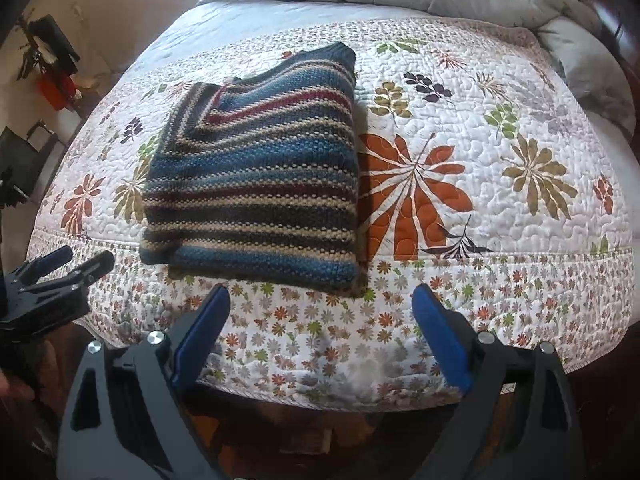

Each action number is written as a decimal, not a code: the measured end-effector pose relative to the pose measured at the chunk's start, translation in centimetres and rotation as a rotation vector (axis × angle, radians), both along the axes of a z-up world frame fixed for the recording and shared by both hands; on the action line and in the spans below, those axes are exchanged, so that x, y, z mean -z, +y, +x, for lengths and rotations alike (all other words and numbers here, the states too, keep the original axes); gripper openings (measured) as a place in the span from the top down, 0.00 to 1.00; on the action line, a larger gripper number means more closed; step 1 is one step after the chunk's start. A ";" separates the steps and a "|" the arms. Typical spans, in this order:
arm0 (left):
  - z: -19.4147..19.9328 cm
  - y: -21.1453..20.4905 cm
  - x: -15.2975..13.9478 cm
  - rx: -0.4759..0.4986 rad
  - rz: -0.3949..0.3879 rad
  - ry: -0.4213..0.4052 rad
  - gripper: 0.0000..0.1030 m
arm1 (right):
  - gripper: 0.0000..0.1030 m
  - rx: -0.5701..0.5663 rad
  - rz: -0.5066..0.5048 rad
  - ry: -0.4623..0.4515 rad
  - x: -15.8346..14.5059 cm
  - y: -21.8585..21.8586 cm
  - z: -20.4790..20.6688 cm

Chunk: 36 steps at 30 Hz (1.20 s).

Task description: Fold small clothes

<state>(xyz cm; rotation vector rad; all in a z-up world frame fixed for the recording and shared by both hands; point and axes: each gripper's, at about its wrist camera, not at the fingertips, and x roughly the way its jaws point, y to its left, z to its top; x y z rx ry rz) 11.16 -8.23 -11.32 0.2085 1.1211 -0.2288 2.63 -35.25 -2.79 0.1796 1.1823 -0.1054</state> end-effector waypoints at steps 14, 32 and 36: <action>-0.2 -0.2 -0.3 0.017 0.003 -0.005 0.07 | 0.11 -0.007 0.014 0.009 0.4 0.4 0.3; -0.1 -0.4 0.5 0.024 0.011 0.016 0.07 | 0.11 -0.016 0.021 0.019 0.9 0.5 0.8; -0.1 -0.5 0.6 0.031 0.011 0.021 0.07 | 0.11 -0.014 0.022 0.021 1.0 0.5 0.8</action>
